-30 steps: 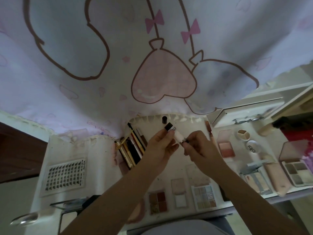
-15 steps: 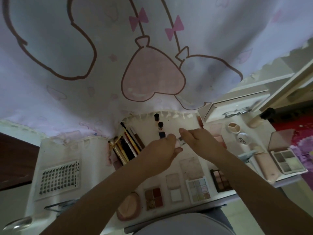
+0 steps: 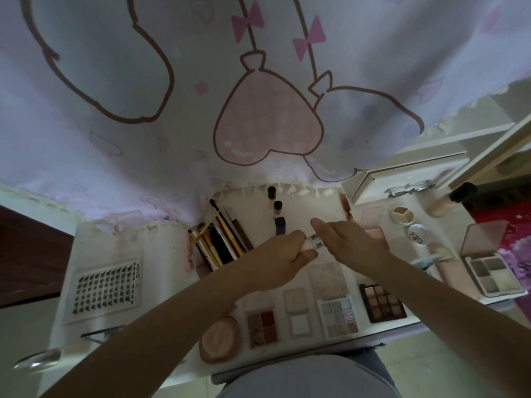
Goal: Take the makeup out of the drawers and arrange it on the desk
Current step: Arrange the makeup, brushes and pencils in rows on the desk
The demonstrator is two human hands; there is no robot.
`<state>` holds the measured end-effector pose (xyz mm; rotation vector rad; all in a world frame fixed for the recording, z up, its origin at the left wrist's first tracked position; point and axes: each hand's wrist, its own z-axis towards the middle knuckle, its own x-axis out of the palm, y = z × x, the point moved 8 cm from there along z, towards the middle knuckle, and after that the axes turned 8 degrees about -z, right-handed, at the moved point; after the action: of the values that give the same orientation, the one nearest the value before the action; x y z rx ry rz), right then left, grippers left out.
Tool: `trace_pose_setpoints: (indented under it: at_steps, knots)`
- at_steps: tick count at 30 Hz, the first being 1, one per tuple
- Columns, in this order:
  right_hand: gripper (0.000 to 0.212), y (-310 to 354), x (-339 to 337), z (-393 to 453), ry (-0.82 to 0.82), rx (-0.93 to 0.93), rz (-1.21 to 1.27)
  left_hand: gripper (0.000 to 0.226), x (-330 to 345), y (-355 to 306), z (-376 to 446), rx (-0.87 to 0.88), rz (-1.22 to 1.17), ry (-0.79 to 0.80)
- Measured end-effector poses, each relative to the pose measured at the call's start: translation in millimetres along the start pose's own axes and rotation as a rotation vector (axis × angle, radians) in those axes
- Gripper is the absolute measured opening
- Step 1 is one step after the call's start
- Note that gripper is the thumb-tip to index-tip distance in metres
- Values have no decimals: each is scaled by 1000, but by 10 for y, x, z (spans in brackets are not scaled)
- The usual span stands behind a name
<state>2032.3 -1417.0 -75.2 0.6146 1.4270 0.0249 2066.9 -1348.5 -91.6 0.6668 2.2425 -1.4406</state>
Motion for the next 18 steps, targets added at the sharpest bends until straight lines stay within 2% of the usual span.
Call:
trace_pose_setpoints:
  at_steps: [3,4,5,7,8,10,11,13,16,18]
  knots:
    - [56,-232,277,-14,111,344,374,29,57,77,3,-41,300,-126]
    - [55,-252,301,-29,101,432,472,31,58,76,-7,-38,296,-136]
    - [54,-241,284,-41,57,436,508,28,49,53,-24,-23,241,-121]
    - [51,-84,165,-57,-69,256,487,16,44,30,-95,-4,-48,-1]
    - [45,19,69,-79,-125,114,424,20,64,22,-154,-12,-257,71]
    - [28,219,-110,-120,-125,-132,292,26,159,-32,-310,-56,-674,222]
    - [23,285,-119,-130,-73,-230,258,27,187,-55,-362,-65,-767,264]
    - [18,322,-114,-92,76,-264,268,23,160,-16,-359,-61,-724,216]
    - [7,238,-38,-97,226,-262,345,19,-7,55,-274,-29,-399,57]
    - [5,250,-70,-83,223,-311,360,15,-46,76,-259,-17,-308,13]
